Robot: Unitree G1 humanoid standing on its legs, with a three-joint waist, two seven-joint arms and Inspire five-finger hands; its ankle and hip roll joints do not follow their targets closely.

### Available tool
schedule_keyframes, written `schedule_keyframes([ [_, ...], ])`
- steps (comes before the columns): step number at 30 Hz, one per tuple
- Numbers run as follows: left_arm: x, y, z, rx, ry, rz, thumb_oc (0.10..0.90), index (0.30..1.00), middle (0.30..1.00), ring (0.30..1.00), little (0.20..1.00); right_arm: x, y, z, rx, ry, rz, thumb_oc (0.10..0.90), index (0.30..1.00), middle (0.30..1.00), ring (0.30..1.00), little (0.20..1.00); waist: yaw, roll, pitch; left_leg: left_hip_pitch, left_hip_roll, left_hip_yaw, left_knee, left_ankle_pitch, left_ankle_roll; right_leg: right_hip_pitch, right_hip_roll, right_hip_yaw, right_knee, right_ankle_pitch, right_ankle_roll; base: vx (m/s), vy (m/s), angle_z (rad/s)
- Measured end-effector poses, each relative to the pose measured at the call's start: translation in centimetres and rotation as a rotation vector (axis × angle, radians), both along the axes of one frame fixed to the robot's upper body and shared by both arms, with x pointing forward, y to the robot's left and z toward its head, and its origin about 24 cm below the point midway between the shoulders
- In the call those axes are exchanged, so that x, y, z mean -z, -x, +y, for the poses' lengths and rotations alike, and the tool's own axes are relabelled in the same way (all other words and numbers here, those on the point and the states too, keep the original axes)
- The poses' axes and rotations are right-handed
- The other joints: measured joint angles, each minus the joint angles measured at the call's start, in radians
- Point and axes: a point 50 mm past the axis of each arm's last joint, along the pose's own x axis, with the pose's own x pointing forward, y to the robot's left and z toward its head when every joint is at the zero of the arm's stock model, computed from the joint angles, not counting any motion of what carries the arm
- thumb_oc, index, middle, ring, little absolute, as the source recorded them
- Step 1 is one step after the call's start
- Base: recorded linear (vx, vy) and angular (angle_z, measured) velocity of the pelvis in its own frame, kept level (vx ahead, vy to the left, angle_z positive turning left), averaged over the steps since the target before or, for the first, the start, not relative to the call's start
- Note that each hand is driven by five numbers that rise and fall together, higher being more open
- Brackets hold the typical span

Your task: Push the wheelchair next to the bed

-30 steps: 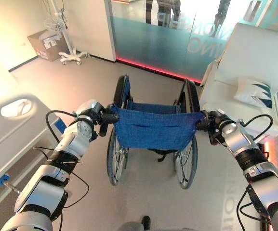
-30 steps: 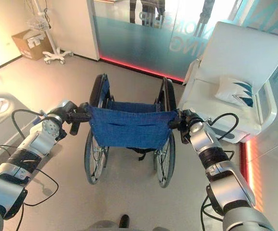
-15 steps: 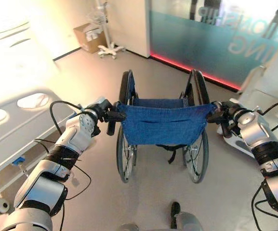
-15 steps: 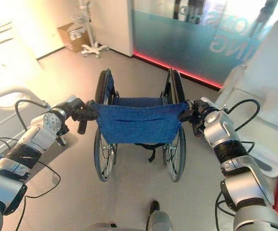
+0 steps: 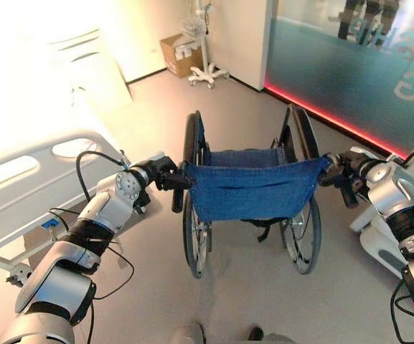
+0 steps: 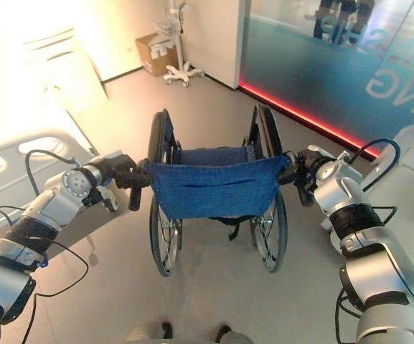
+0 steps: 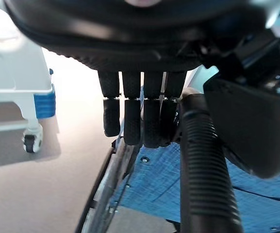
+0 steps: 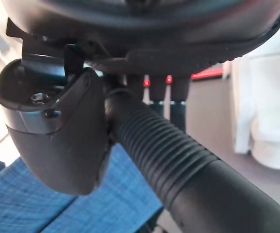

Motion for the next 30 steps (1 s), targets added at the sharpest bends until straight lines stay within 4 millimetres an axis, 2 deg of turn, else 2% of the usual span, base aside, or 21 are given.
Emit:
schedule_keyframes([
  [3,1.3,1.6,0.8,0.023,0.015,0.058,0.400,0.300,0.300,0.300,0.300,1.4,0.1,0.1,-0.039,0.040,0.075,0.400,0.300,0.300,0.300,0.300,0.105,0.051,-0.027,-0.062,0.028,0.110,-0.071,0.047,0.002,0.085,0.033,-0.022,-0.016,-0.023,0.027,0.43,0.097,-1.13],
  [6,1.6,2.5,2.0,0.034,0.015,0.128,0.400,0.300,0.300,0.300,0.300,2.8,0.1,0.9,-0.100,0.082,0.129,0.400,0.300,0.300,0.300,0.300,0.132,0.077,-0.063,-0.034,0.008,0.180,0.010,0.048,0.025,0.127,0.042,-0.025,0.062,-0.120,0.053,0.41,0.165,-0.61],
  [7,1.5,2.6,2.4,0.032,0.017,0.136,0.400,0.300,0.300,0.300,0.300,3.3,0.1,1.0,-0.100,0.075,0.148,0.400,0.300,0.300,0.300,0.300,0.131,0.081,-0.082,-0.021,-0.016,0.131,-0.010,0.078,0.115,0.132,0.051,-0.017,0.107,-0.168,0.064,0.56,0.238,-0.08],
  [8,1.3,2.6,2.9,0.022,0.006,0.124,0.400,0.300,0.300,0.300,0.300,4.3,0.1,1.6,-0.100,0.056,0.165,0.400,0.300,0.300,0.300,0.300,0.135,0.029,-0.100,-0.017,-0.055,0.114,-0.006,0.082,0.133,0.118,0.027,0.001,0.145,-0.207,0.068,0.53,0.237,0.26],
  [9,0.7,2.5,3.3,0.013,-0.010,0.110,0.400,0.300,0.300,0.300,0.300,5.0,0.3,1.8,-0.095,0.041,0.187,0.400,0.300,0.300,0.300,0.300,0.127,-0.036,-0.117,-0.010,-0.099,0.141,-0.011,0.021,0.158,0.119,-0.016,-0.031,0.171,-0.226,0.103,0.45,0.205,0.55],
  [10,0.3,2.0,2.7,0.018,-0.004,0.089,0.400,0.300,0.300,0.300,0.300,4.8,0.4,1.3,-0.084,0.038,0.187,0.400,0.300,0.300,0.300,0.300,0.106,-0.035,-0.114,0.001,-0.106,0.111,-0.012,0.034,0.230,0.072,-0.020,-0.031,0.339,-0.252,0.104,0.36,0.136,0.73],
  [11,0.2,1.9,2.5,0.020,-0.008,0.080,0.400,0.300,0.300,0.300,0.300,5.0,0.5,1.1,-0.077,0.035,0.186,0.400,0.300,0.300,0.300,0.300,0.094,-0.028,-0.115,0.008,-0.108,0.078,-0.017,0.053,0.252,0.040,-0.023,-0.014,0.429,-0.248,0.106,0.43,0.052,0.70],
  [12,0.3,1.8,2.4,0.023,-0.023,0.079,0.400,0.300,0.300,0.300,0.300,5.3,0.7,1.1,-0.072,0.034,0.191,0.400,0.300,0.300,0.300,0.300,0.088,-0.031,-0.115,0.042,-0.112,0.027,-0.049,0.111,0.256,-0.023,-0.040,0.041,0.601,-0.229,0.123,0.32,0.007,0.37],
  [14,0.1,1.7,2.4,0.020,-0.017,0.063,0.400,0.300,0.300,0.300,0.300,5.3,0.7,1.0,-0.070,0.027,0.190,0.400,0.300,0.300,0.300,0.300,0.088,-0.040,-0.115,0.084,-0.143,-0.029,-0.090,0.128,0.261,-0.067,-0.049,0.099,0.684,-0.217,0.119,0.39,-0.076,0.02],
  [16,-0.2,1.3,1.6,0.032,-0.012,0.038,0.400,0.300,0.300,0.300,0.300,3.8,0.3,0.6,-0.058,0.027,0.135,0.400,0.300,0.300,0.300,0.300,0.108,0.017,-0.085,0.145,-0.154,-0.183,-0.140,0.159,0.280,-0.138,-0.019,0.110,0.696,-0.240,0.081,0.51,-0.208,-0.38],
  [17,-0.5,0.9,1.5,0.022,-0.012,0.023,0.400,0.300,0.300,0.300,0.300,2.3,-0.2,0.6,-0.059,0.043,0.081,0.400,0.300,0.300,0.300,0.300,0.106,0.079,-0.051,0.164,-0.132,-0.265,-0.151,0.169,0.265,-0.181,0.020,0.104,0.664,-0.251,0.056,0.52,-0.235,-0.28],
  [18,-1.0,0.5,0.9,0.032,-0.005,0.010,0.400,0.300,0.300,0.300,0.300,1.2,-0.4,0.6,-0.066,0.063,0.047,0.400,0.300,0.300,0.300,0.300,0.104,0.113,-0.032,0.165,-0.119,-0.291,-0.153,0.161,0.232,-0.231,0.045,0.107,0.629,-0.253,0.051,0.68,-0.317,0.09],
  [19,-1.8,-0.1,1.1,0.019,-0.011,0.000,0.400,0.300,0.300,0.300,0.300,0.2,-0.7,0.8,-0.077,0.080,-0.003,0.400,0.300,0.300,0.300,0.300,0.079,0.112,-0.011,0.145,-0.113,-0.209,-0.130,0.061,0.202,-0.292,0.029,0.126,0.507,-0.234,0.033,0.64,-0.299,0.64],
  [20,-3.0,-0.7,1.6,0.010,-0.026,-0.001,0.400,0.300,0.300,0.300,0.300,-0.9,-1.1,1.1,-0.085,0.085,-0.036,0.400,0.300,0.300,0.300,0.300,0.030,0.044,0.023,0.118,-0.153,-0.091,0.053,-0.037,0.315,-0.301,-0.093,0.172,0.392,-0.193,0.102,0.65,-0.300,0.97],
  [21,-3.0,-1.0,1.2,0.014,-0.011,0.003,0.400,0.300,0.300,0.300,0.300,-1.4,-1.1,0.7,-0.078,0.095,-0.041,0.400,0.300,0.300,0.300,0.300,0.022,0.066,0.034,0.141,-0.129,-0.147,0.106,-0.116,0.264,-0.311,-0.122,0.157,0.426,-0.147,0.142,0.60,-0.275,1.22],
  [22,-1.2,-0.9,0.5,-0.002,0.027,0.007,0.400,0.300,0.300,0.300,0.300,-1.0,-0.7,0.0,-0.042,0.105,-0.027,0.400,0.300,0.300,0.300,0.300,0.010,0.082,0.045,0.187,-0.186,-0.318,0.114,-0.095,0.251,-0.312,-0.124,0.201,0.403,-0.123,0.152,0.57,-0.286,0.80],
  [23,-1.0,-0.6,0.4,0.001,0.024,-0.015,0.400,0.300,0.300,0.300,0.300,-0.8,-0.7,0.2,-0.045,0.106,-0.023,0.400,0.300,0.300,0.300,0.300,0.010,0.109,0.042,0.194,-0.160,-0.394,0.088,-0.087,0.231,-0.319,-0.073,0.212,0.277,-0.073,0.144,0.61,-0.354,0.84],
  [25,-2.5,-0.9,0.6,0.007,0.007,-0.057,0.400,0.300,0.300,0.300,0.300,-1.2,-0.8,0.1,-0.039,0.095,-0.037,0.400,0.300,0.300,0.300,0.300,-0.027,0.081,0.053,0.197,-0.149,-0.500,0.058,-0.079,0.196,-0.317,-0.036,0.274,0.077,0.012,0.171,0.42,-0.325,1.18],
  [26,-3.5,-1.3,0.4,0.017,-0.010,-0.092,0.400,0.300,0.300,0.300,0.300,-1.3,-0.8,0.2,-0.041,0.086,-0.039,0.400,0.300,0.300,0.300,0.300,-0.061,0.019,0.057,0.181,-0.171,-0.518,0.065,-0.098,0.187,-0.289,-0.079,0.318,0.012,0.046,0.183,0.36,-0.336,1.64],
  [28,-3.8,-1.7,-0.1,0.017,0.002,-0.132,0.400,0.300,0.300,0.300,0.300,-1.4,-0.6,-0.4,-0.007,0.080,-0.035,0.400,0.300,0.300,0.300,0.300,-0.094,-0.048,0.069,0.167,-0.179,-0.514,0.086,-0.124,0.190,-0.262,-0.117,0.330,0.053,0.102,0.197,0.36,-0.289,1.77],
  [30,-4.5,-2.1,-1.2,0.026,0.016,-0.190,0.400,0.300,0.300,0.300,0.300,-2.1,-0.4,-1.3,0.027,0.083,-0.046,0.400,0.300,0.300,0.300,0.300,-0.136,-0.058,0.073,0.138,-0.125,-0.424,0.132,-0.148,0.201,-0.294,-0.103,0.301,0.146,0.092,0.177,0.47,-0.307,1.60],
])
